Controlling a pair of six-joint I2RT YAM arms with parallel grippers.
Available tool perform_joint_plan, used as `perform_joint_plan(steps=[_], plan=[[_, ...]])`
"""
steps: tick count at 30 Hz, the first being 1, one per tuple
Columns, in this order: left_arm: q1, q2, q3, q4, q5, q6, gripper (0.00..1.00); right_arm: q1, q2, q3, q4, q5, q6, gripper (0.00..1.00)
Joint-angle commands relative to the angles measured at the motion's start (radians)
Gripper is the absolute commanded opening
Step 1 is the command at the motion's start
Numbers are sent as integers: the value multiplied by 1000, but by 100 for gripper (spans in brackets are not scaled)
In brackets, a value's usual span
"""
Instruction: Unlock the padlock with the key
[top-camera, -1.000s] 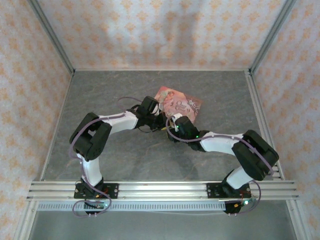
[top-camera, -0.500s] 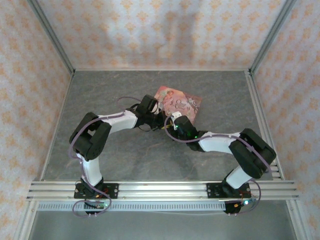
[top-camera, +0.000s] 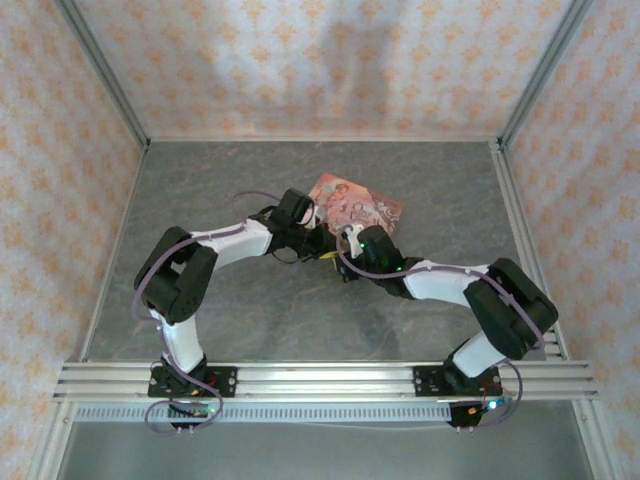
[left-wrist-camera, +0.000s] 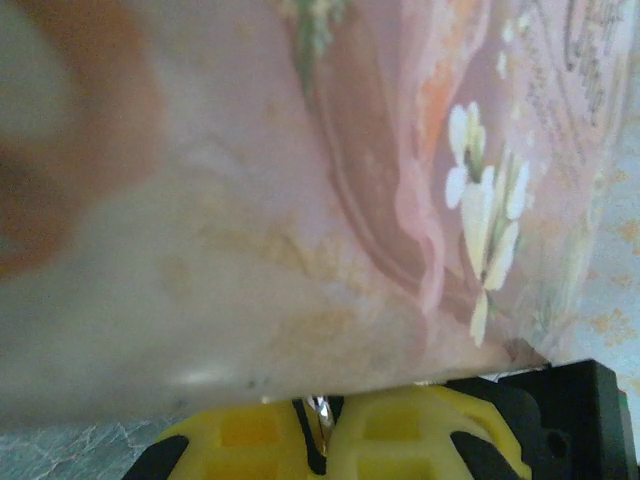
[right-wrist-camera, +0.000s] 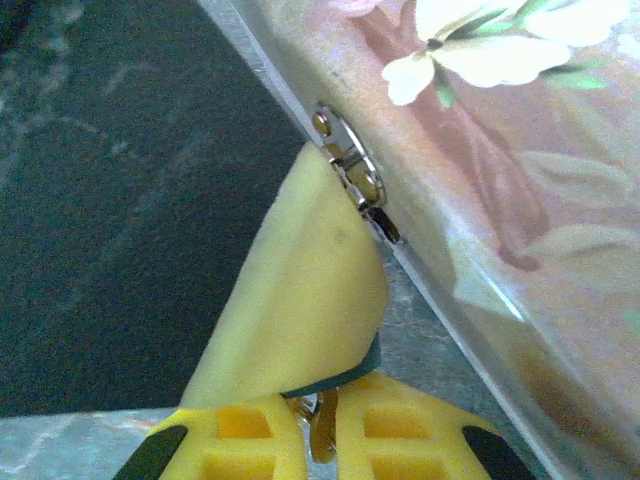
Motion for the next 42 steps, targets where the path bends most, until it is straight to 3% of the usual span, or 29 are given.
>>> perform_joint_plan(steps=[1, 9, 16, 18, 20, 21, 24, 28, 33, 38, 42], plan=[[3, -48, -27, -11, 8, 26, 0, -44, 1, -4, 107, -178, 138, 0], [1, -68, -33, -71, -55, 122, 0, -104, 82, -38, 306, -373, 309, 0], [3, -84, -100, -45, -101, 152, 0, -120, 132, -24, 345, -401, 354, 0], [3, -96, -103, -50, -128, 150, 16, -117, 136, -7, 296, -395, 322, 0], [3, -116, -102, -67, -159, 156, 28, -105, 108, 10, 170, -328, 250, 0], [4, -125, -103, -74, -175, 159, 32, -104, 100, 9, 151, -314, 236, 6], [7, -148, -108, -75, -199, 164, 33, -104, 84, 12, 97, -288, 209, 20], [12, -152, -106, -96, -226, 172, 32, -106, 87, 18, 48, -266, 193, 30], [20, -186, -138, -89, -248, 170, 33, -100, 18, -18, -12, -197, 161, 32], [30, -259, -183, -93, -311, 169, 32, 12, -84, 12, -170, 46, 70, 33], [48, -332, -228, -105, -375, 162, 34, 126, -88, 44, -194, 253, 63, 37]])
